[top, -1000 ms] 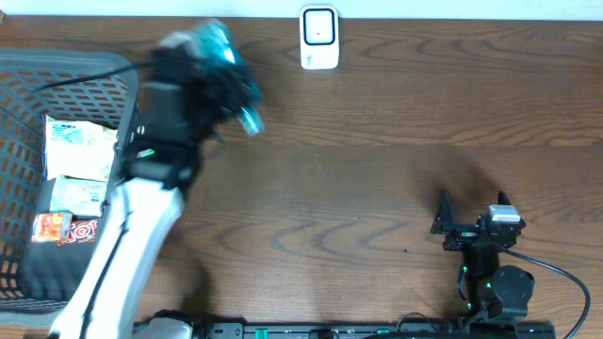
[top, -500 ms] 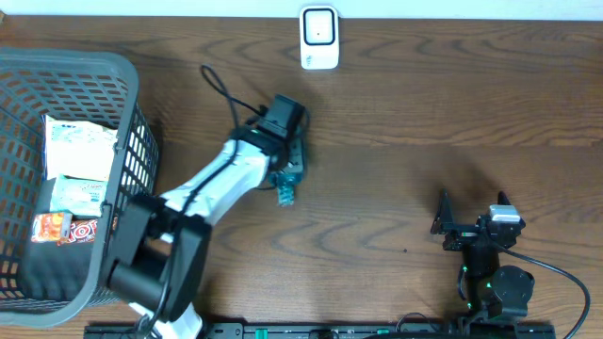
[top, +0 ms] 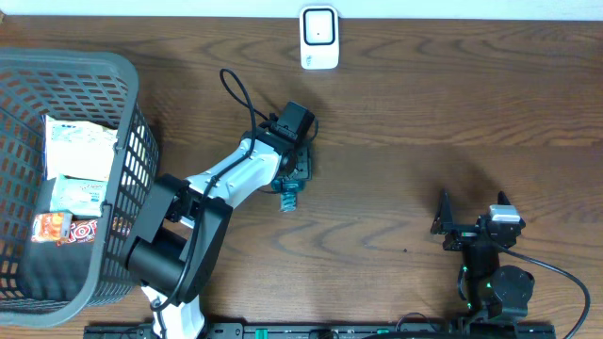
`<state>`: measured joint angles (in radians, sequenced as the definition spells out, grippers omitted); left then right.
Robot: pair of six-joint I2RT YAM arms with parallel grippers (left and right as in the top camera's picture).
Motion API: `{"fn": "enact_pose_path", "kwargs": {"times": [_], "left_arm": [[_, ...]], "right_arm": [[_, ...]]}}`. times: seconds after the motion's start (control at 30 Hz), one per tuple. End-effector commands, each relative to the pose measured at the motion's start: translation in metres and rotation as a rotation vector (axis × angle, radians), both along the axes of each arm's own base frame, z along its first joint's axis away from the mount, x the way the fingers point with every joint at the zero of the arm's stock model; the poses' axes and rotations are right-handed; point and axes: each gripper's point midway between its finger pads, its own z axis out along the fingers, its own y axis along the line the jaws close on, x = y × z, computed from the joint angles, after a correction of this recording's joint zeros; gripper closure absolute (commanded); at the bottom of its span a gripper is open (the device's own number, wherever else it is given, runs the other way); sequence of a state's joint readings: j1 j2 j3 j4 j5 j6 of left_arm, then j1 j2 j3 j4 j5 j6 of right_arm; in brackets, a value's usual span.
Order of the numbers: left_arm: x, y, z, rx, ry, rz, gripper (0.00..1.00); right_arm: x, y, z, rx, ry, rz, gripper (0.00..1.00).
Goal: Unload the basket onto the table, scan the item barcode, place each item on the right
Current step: 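Lift the mouthwash out and place it on the table centre, then reach into the basket and grasp the orange Kleenex tissue pack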
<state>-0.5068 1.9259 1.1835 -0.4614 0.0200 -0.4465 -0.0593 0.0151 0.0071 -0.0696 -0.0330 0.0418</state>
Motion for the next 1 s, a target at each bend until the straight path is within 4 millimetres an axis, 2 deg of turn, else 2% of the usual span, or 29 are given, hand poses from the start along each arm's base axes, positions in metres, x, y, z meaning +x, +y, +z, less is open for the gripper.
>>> {"fn": "enact_pose_path", "kwargs": {"times": [0.0,0.03,0.13,0.23,0.33,0.47,0.53,0.67,0.77,0.83,0.87,0.97], "left_arm": [[0.001,0.001,0.005,0.020,0.004,-0.005,0.12],[0.002,0.001,0.016,0.016,-0.004,-0.006,0.05],[0.009,0.000,0.058,0.004,-0.050,-0.038,0.02],[0.017,0.000,0.115,-0.017,-0.137,-0.064,0.01],[0.026,0.021,0.182,-0.008,-0.277,-0.007,0.00],[0.028,0.067,0.267,-0.006,-0.474,0.113,0.02],[0.023,0.102,0.309,-0.002,-0.581,0.204,0.02],[-0.001,0.183,0.366,0.051,-0.744,0.422,0.02],[-0.033,0.254,0.388,0.131,-0.800,0.625,0.02],[-0.059,0.298,0.386,0.194,-0.774,0.771,0.02],[-0.085,0.336,0.373,0.224,-0.709,0.946,0.02],[-0.128,0.381,0.333,0.218,-0.535,1.228,0.02]], "right_arm": [[0.000,0.001,-0.001,0.010,0.001,0.003,0.01],[0.000,0.001,-0.001,0.010,0.001,0.003,0.01],[0.000,0.001,-0.001,0.010,0.001,0.003,0.01],[0.000,0.001,-0.001,0.010,0.001,0.003,0.01],[0.000,0.001,-0.001,0.010,0.001,0.003,0.01],[0.000,0.001,-0.001,0.010,0.001,0.003,0.01],[0.000,0.001,-0.001,0.010,0.001,0.003,0.01],[0.000,0.001,-0.001,0.010,0.001,0.003,0.01],[0.000,0.001,-0.001,0.010,0.001,0.003,0.01],[0.000,0.001,-0.001,0.010,0.001,0.003,0.01],[0.000,0.001,-0.001,0.010,0.001,0.003,0.01],[0.000,0.001,-0.001,0.010,0.001,0.003,0.01]]}}
